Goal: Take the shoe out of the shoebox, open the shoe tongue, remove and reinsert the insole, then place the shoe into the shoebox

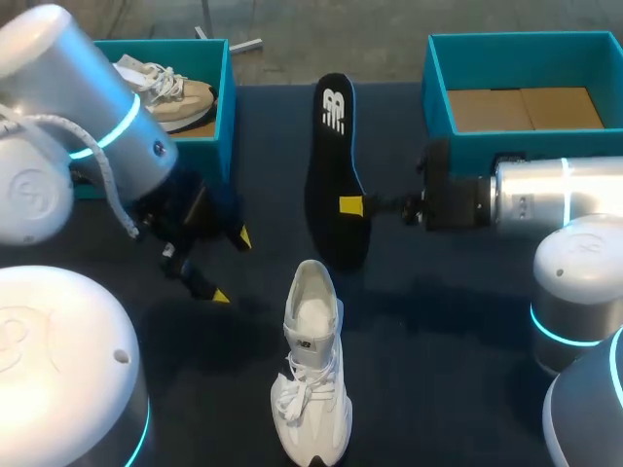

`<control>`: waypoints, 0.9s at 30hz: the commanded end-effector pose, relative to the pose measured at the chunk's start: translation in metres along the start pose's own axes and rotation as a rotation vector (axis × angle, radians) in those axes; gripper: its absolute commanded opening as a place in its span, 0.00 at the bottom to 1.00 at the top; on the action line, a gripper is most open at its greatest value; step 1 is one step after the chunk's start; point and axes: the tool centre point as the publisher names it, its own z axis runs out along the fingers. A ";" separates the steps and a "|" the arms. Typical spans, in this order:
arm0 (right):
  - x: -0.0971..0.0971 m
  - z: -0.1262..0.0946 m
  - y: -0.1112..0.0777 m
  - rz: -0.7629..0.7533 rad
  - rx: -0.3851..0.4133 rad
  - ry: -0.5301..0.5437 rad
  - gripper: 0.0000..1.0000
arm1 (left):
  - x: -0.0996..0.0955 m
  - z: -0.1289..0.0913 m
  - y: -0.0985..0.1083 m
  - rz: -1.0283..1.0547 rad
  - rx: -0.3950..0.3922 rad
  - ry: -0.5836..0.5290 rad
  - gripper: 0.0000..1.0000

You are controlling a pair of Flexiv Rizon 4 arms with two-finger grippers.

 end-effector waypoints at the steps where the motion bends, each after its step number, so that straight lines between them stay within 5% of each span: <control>1: -0.002 0.009 -0.015 -0.022 -0.056 0.008 0.00 | 0.002 0.014 -0.004 -0.043 -0.042 -0.004 1.00; 9: 0.001 0.019 -0.027 -0.034 -0.076 0.039 0.00 | 0.006 0.034 0.007 -0.104 -0.073 0.009 1.00; 13: 0.000 0.020 -0.032 -0.040 -0.093 0.065 0.00 | 0.004 0.043 0.009 -0.110 -0.150 0.002 1.00; 27: -0.002 0.022 -0.033 -0.039 -0.092 0.067 0.00 | 0.003 0.047 0.007 -0.107 -0.149 0.012 1.00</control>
